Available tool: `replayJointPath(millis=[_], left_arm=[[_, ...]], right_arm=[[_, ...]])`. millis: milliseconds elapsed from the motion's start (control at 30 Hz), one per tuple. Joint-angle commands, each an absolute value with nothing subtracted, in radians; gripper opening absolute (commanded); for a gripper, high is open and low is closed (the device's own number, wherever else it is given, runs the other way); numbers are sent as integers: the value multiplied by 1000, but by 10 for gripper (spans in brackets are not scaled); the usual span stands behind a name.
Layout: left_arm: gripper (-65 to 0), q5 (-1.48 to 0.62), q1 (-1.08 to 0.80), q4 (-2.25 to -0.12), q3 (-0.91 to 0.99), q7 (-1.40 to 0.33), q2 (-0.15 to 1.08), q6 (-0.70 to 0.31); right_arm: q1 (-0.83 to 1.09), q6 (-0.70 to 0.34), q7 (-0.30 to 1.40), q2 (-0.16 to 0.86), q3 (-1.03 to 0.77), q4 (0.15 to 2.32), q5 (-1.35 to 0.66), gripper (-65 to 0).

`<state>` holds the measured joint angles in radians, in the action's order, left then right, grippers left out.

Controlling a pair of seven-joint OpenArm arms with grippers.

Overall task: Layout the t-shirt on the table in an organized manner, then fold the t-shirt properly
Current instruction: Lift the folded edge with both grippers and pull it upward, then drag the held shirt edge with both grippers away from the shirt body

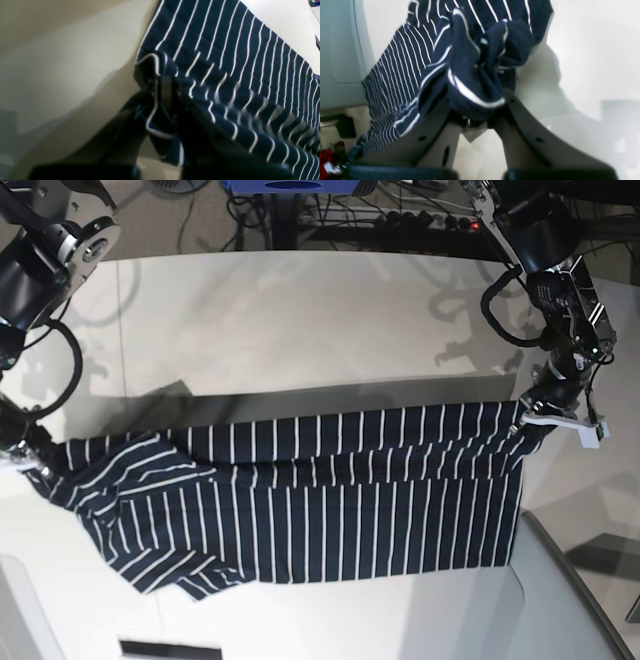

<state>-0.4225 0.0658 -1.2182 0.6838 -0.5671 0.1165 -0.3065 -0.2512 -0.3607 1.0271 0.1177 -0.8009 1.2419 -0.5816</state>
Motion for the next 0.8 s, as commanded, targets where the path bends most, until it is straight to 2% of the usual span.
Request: replayJointPath(millis=[0, 200, 300, 433, 600, 767], left_arm=[[-650, -432, 76, -1233, 688, -544, 133, -308], [-650, -433, 59, -1221, 690, -541, 151, -308], [-650, -433, 67, -1221, 690, -541, 151, -308], [-650, -432, 97, -1224, 680, -542, 151, -302], [-650, -430, 140, -1153, 679, -542, 153, -260], [-650, -430, 137, -1135, 680, -539, 157, -260]], right_arm=[[-262, -364, 1012, 137, -803, 1259, -598, -650], [-239, -343, 1012, 137, -803, 1259, -598, -650], [-240, -254, 1020, 137, -805, 1259, -599, -650], [-295, -189, 1020, 137, -802, 1253, -596, -650], [-378, -70, 1024, 166, -797, 1116, -595, -650], [-387, -35, 987, 197, -665, 1082, -601, -650]])
